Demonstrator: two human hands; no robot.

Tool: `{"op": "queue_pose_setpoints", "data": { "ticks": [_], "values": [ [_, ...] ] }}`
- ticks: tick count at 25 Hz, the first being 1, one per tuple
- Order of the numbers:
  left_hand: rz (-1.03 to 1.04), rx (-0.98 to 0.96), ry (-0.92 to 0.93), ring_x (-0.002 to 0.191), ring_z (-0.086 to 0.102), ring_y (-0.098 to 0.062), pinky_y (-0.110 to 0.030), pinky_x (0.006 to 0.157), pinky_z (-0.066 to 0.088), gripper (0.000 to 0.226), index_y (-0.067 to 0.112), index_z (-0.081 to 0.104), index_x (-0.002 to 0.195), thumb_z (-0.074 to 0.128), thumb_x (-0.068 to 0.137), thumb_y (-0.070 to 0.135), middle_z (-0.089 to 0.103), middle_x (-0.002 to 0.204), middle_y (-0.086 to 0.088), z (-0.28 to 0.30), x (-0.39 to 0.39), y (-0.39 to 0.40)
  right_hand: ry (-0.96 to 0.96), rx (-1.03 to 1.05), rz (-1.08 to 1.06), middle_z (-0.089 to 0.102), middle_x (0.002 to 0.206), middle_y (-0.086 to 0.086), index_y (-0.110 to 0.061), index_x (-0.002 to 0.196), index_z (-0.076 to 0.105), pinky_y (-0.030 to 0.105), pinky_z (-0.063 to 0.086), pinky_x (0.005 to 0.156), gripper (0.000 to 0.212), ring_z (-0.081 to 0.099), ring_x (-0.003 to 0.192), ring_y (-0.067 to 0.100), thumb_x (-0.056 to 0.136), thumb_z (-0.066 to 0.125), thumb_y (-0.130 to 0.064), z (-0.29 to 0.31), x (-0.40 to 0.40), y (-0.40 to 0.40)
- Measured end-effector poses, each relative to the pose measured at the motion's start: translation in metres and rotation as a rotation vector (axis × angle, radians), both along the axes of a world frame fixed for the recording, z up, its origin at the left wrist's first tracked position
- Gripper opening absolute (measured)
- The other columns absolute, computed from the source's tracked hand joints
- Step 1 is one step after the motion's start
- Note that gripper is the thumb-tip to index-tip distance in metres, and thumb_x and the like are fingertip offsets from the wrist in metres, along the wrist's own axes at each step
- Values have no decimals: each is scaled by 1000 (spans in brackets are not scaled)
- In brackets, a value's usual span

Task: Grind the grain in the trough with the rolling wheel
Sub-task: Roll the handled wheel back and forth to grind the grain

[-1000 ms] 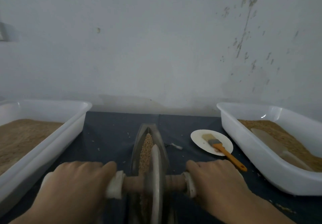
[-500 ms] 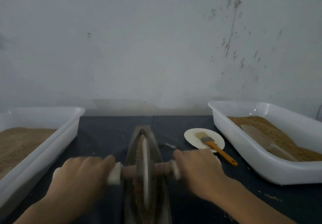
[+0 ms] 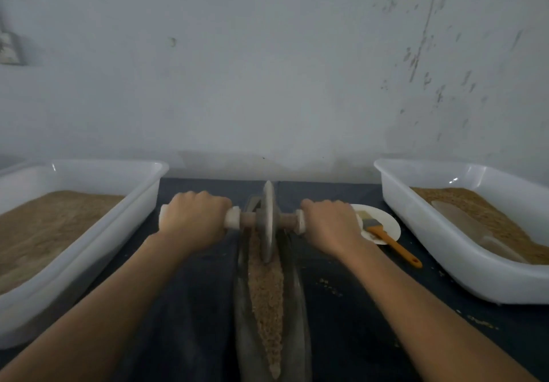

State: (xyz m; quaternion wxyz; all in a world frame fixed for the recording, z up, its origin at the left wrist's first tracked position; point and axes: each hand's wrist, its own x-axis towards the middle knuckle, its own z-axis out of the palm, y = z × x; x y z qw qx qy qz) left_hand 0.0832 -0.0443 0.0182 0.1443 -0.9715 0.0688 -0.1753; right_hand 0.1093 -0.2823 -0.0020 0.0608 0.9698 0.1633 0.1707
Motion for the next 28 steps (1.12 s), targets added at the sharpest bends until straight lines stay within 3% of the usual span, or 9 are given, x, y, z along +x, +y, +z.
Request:
{"op": "queue_pose_setpoints", "data": {
  "ticks": [5, 8, 10, 13, 15, 17, 22, 25, 28],
  "values": [
    [-78, 13, -48, 66, 56, -17, -29, 56, 33, 24, 33, 37, 82, 59, 81, 43, 54, 74, 8, -19, -39, 6, -17, -26, 102, 62, 78, -4, -29, 86, 38, 32, 40, 55, 32, 52, 62, 17, 78, 67, -42, -15, -39, -18],
    [-298, 9, -166, 43, 27, -9, -21, 45, 8, 59, 35, 24, 71, 80, 53, 39, 33, 51, 12, -24, -93, 13, -130, -25, 237, 46, 54, -10, -31, 74, 40, 26, 33, 37, 47, 41, 41, 9, 49, 79, -37, -20, -98, -39],
    [-339, 25, -240, 41, 21, -10, -19, 50, 0, 68, 33, 24, 70, 84, 37, 34, 31, 47, 12, -19, -108, 16, -52, -38, 197, 43, 54, -12, -35, 75, 39, 26, 36, 38, 45, 43, 43, 6, 49, 75, -42, -16, -109, -45],
    [-237, 107, -122, 44, 31, -13, -23, 46, 9, 56, 34, 25, 71, 77, 51, 42, 33, 53, 11, -18, -86, 9, 66, -95, 44, 52, 68, -10, -35, 82, 34, 33, 46, 56, 30, 53, 60, 10, 75, 61, -47, -16, -88, -36],
    [-115, -5, -69, 58, 51, -17, -28, 51, 27, 30, 33, 35, 76, 62, 74, 44, 47, 65, 9, -27, -42, 10, -24, -129, 45, 58, 71, -6, -32, 83, 37, 31, 40, 52, 30, 56, 60, 15, 77, 65, -41, -12, -59, -22],
    [-28, -152, -13, 66, 53, -18, -30, 58, 34, 17, 29, 44, 77, 56, 81, 40, 55, 73, 9, -29, -9, 11, -172, -200, 44, 63, 74, -2, -24, 88, 48, 30, 31, 51, 29, 60, 62, 20, 74, 72, -33, -3, -28, -5],
    [7, -250, 27, 69, 56, -18, -30, 60, 40, 18, 31, 42, 76, 55, 85, 39, 55, 74, 9, -31, -19, 9, -147, -176, 17, 67, 93, 1, -20, 100, 49, 33, 33, 58, 26, 64, 83, 26, 80, 66, -24, 16, -24, 10],
    [-85, -101, -32, 52, 41, -12, -27, 49, 26, 31, 35, 29, 70, 59, 75, 42, 38, 60, 12, -36, -75, 15, -105, -146, 139, 61, 72, -4, -28, 87, 46, 32, 40, 49, 36, 59, 61, 18, 66, 75, -29, -3, -84, -16],
    [-251, 14, -191, 43, 15, -9, -21, 47, 0, 55, 35, 20, 69, 70, 48, 41, 21, 51, 12, -25, -109, 17, 8, -107, 149, 45, 58, -11, -37, 77, 32, 29, 32, 44, 43, 47, 51, 9, 61, 72, -39, -5, -107, -38]
  ]
}}
